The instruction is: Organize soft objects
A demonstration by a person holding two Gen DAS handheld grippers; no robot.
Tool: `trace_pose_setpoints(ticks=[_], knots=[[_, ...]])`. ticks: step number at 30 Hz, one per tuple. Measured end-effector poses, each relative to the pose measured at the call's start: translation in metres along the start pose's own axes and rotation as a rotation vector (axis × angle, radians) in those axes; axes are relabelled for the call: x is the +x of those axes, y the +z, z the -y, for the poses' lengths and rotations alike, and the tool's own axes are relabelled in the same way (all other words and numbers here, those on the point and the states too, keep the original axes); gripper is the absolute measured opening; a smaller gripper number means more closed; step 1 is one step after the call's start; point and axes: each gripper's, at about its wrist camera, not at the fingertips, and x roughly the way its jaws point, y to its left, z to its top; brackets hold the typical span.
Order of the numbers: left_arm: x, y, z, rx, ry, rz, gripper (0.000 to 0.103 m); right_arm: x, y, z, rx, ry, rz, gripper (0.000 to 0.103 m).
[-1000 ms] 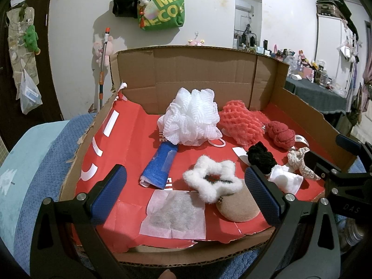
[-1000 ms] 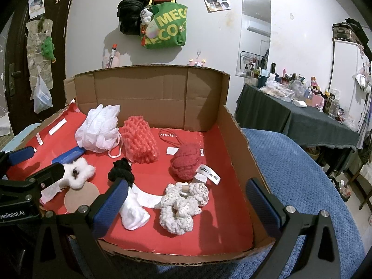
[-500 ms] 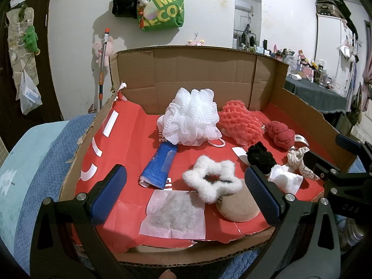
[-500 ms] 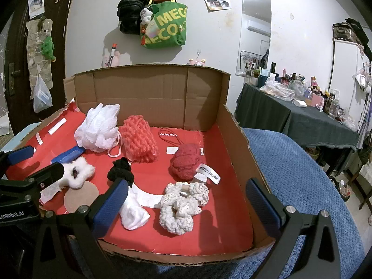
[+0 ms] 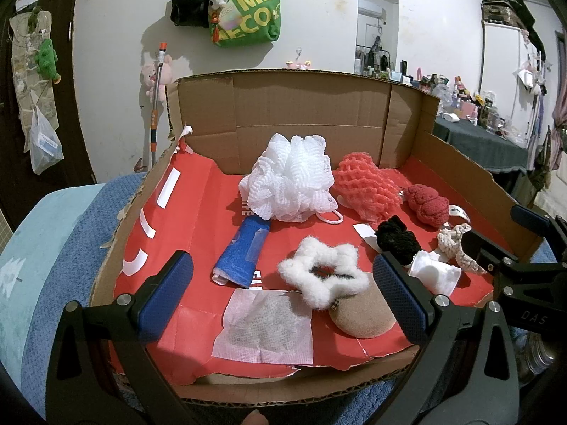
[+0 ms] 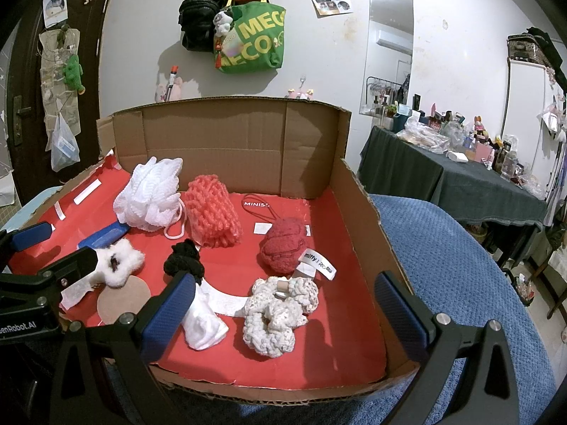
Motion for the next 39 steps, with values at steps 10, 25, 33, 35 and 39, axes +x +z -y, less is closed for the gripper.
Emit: trace_pose_setpoints(ticks=[10, 25, 33, 35, 39], knots=[[0.000, 0.000, 0.000, 0.000, 0.000, 0.000, 0.103, 0.000, 0.000, 0.000, 0.000, 0.000, 0.000, 0.103], [-0.072, 0.019, -0.005, -0.027, -0.007, 0.077, 0.103, -0.060, 0.016, 0.014, 0.026, 0.004, 0.084, 0.103], [-0.146, 0.012, 0.007, -0.024, -0.035, 0.086, 0.103, -0.138, 0.010, 0.016, 0.018, 0.031, 0.120, 0.103], [-0.159, 0.001, 0.011, -0.032, -0.050, 0.063, 0.103, -0.152, 0.001, 0.013, 0.009, 0.047, 0.099, 0.103], [-0.167, -0.026, 0.020, -0.024, -0.037, -0.001, 0.103, -0.164, -0.024, 0.004, -0.010, 0.065, 0.038, 0.103]])
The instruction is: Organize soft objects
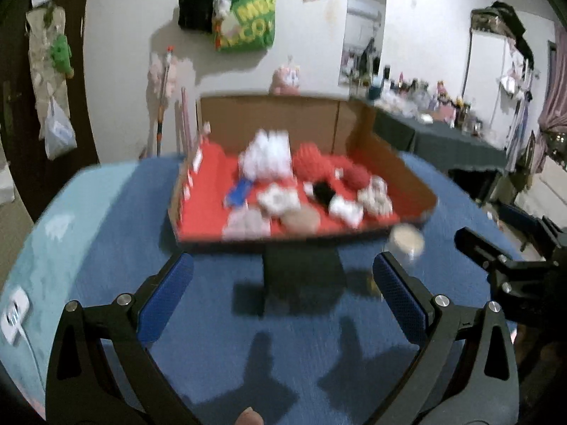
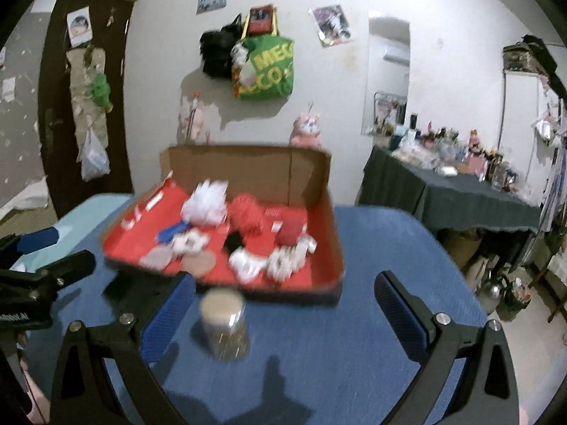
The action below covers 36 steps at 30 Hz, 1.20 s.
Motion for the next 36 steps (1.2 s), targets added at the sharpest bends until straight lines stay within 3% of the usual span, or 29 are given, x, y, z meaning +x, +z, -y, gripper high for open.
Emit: trace_pose_setpoints(ticks=[7, 15, 20, 36], knots=[[0.038, -0.054, 0.002, -0.034, -0.004, -0.161, 0.103, 0.037, -0.060, -0.013, -0.002, 0.032, -0.191, 0.103], [0.082, -0.081, 0.000, -0.033, 0.107, -0.293, 0.103, 0.075, -0.084, -0.007, -0.004, -0.018, -0.317, 0.103], [0.084, -0.082, 0.001, -0.030, 0.126, -0.289, 0.103, 0.081, -0.088, 0.005, 0.061, 0.005, -0.355, 0.103], [0.082, -0.083, 0.001, -0.042, 0.129, -0.285, 0.103, 0.082, -0.089, 0.002, 0.048, -0.003, -0.357, 0.103]])
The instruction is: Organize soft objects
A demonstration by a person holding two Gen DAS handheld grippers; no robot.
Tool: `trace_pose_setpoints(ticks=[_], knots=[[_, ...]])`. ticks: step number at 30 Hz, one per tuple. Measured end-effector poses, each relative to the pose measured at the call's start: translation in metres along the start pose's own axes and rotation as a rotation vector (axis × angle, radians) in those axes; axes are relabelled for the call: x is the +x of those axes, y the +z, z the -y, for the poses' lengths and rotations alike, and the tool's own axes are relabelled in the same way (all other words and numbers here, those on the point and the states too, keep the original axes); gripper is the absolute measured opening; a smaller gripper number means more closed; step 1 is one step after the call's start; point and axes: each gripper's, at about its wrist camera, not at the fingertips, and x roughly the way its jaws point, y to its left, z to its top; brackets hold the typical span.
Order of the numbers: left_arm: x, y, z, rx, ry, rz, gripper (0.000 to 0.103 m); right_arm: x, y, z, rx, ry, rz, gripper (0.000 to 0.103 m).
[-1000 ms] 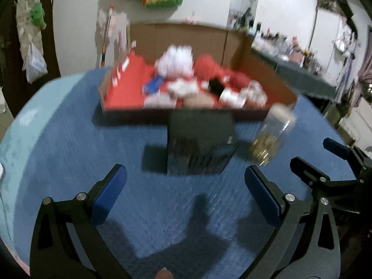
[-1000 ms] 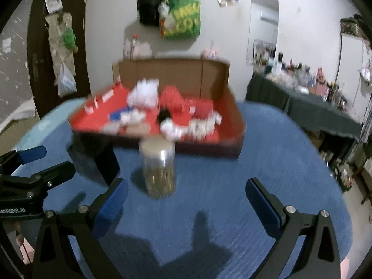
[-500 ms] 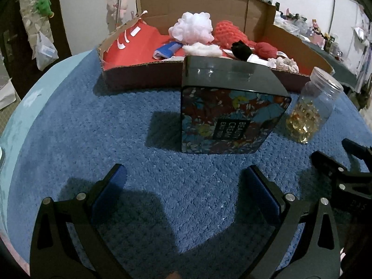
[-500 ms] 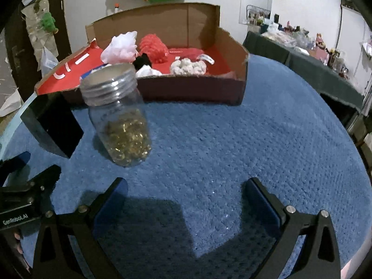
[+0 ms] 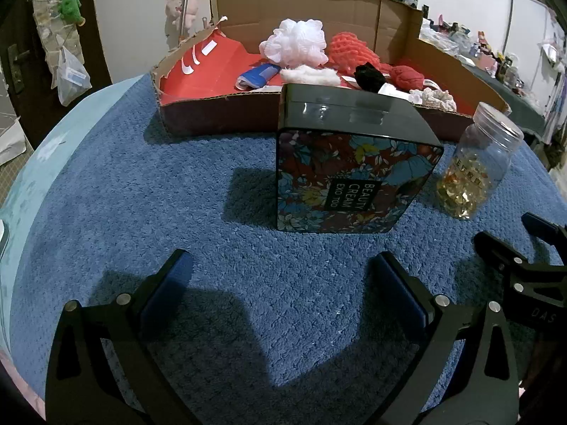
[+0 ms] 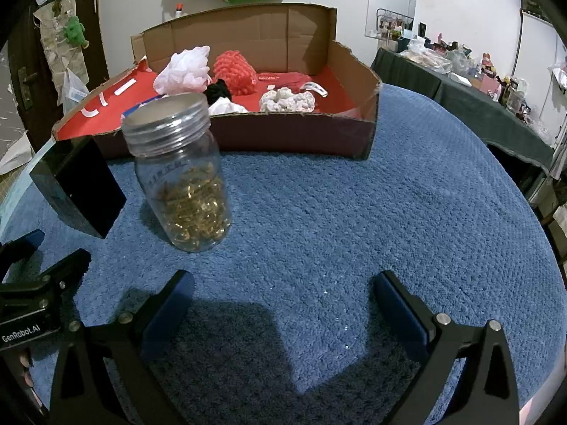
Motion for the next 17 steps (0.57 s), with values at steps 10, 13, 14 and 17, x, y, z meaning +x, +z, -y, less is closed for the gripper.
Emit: trace_pose_setpoints(ticks=[10, 13, 14, 17], knots=[[-0.0021, -0.0023, 0.0003, 0.002, -0.002, 0.001, 0.103, -0.0020, -0.0023, -0.0012, 0.000, -0.009, 0.006, 0.103], [-0.0024, -0.0025, 0.0002, 0.004, 0.000, 0.002, 0.103, -0.0021, -0.0028, -0.0014, 0.001, -0.009, 0.006, 0.103], [-0.0025, -0.0026, 0.0003, 0.004, 0.000, 0.002, 0.103, -0.0022, -0.0030, -0.0016, 0.000, -0.009, 0.007, 0.103], [-0.0024, -0.0026, 0.0002, 0.004, 0.000, 0.002, 0.103, -0.0023, -0.0030, -0.0017, 0.000, -0.010, 0.007, 0.103]])
